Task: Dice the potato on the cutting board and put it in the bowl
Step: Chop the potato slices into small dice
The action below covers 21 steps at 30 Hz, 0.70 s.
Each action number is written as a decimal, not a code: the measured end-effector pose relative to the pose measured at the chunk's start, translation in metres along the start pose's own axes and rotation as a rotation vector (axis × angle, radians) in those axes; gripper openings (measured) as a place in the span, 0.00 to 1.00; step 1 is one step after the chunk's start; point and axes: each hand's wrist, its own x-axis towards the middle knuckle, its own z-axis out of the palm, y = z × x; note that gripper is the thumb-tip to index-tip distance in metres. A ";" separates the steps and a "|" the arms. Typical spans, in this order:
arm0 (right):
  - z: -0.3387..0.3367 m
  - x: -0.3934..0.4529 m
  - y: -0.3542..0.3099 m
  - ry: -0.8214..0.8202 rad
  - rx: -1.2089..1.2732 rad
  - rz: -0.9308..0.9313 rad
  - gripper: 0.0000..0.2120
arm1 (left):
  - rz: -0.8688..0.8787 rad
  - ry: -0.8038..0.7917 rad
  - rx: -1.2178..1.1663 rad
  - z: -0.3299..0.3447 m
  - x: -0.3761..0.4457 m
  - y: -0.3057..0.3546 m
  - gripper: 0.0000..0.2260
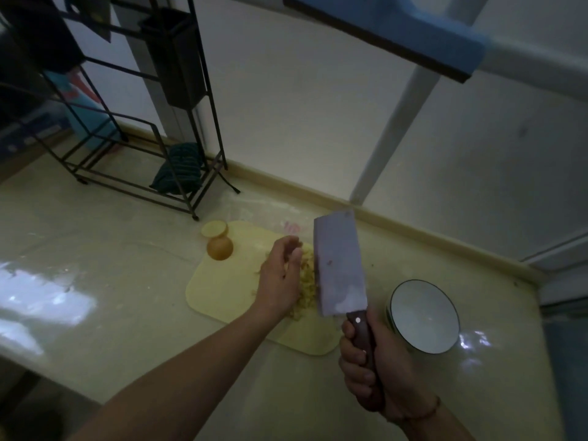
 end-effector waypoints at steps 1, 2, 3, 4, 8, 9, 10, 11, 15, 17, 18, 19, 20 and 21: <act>0.000 0.000 -0.001 -0.049 0.058 0.011 0.24 | -0.153 -0.024 -0.194 0.002 -0.002 0.010 0.14; -0.001 0.000 -0.001 -0.097 0.108 0.024 0.24 | -0.354 -0.061 -0.390 0.002 -0.002 0.020 0.16; -0.002 0.000 -0.002 -0.141 0.149 0.036 0.24 | -0.561 -0.130 -0.579 0.001 -0.001 0.027 0.21; -0.005 0.000 -0.002 -0.177 0.182 0.045 0.24 | -0.726 -0.215 -0.740 0.000 0.000 0.032 0.26; -0.013 0.006 -0.001 -0.253 0.265 0.062 0.25 | -0.924 -0.406 -0.983 -0.016 0.005 0.034 0.37; -0.016 0.007 0.000 -0.279 0.279 0.065 0.25 | -0.935 -0.405 -1.000 -0.019 0.006 0.033 0.37; -0.018 0.009 0.000 -0.302 0.285 0.065 0.25 | -0.941 -0.407 -1.010 -0.021 0.006 0.032 0.37; -0.020 0.009 0.000 -0.316 0.284 0.063 0.24 | -0.946 -0.417 -1.014 -0.023 0.006 0.031 0.37; -0.018 0.008 -0.002 -0.232 0.280 0.037 0.25 | -0.965 -0.413 -0.966 -0.033 0.006 0.026 0.33; -0.011 0.007 -0.004 -0.090 0.228 0.004 0.25 | -0.812 -0.328 -0.784 -0.039 0.008 0.023 0.23; -0.007 0.006 -0.005 -0.026 0.174 -0.011 0.25 | -0.653 -0.267 -0.574 -0.045 0.011 0.018 0.15; -0.003 0.004 -0.006 0.032 0.096 -0.029 0.25 | -0.456 -0.203 -0.309 -0.053 0.014 0.013 0.09; -0.001 0.004 -0.006 0.086 -0.002 -0.046 0.25 | -0.259 -0.138 -0.032 -0.064 0.019 0.007 0.05; 0.002 0.003 -0.006 0.132 -0.101 -0.058 0.25 | -0.107 -0.080 0.203 -0.076 0.026 0.001 0.05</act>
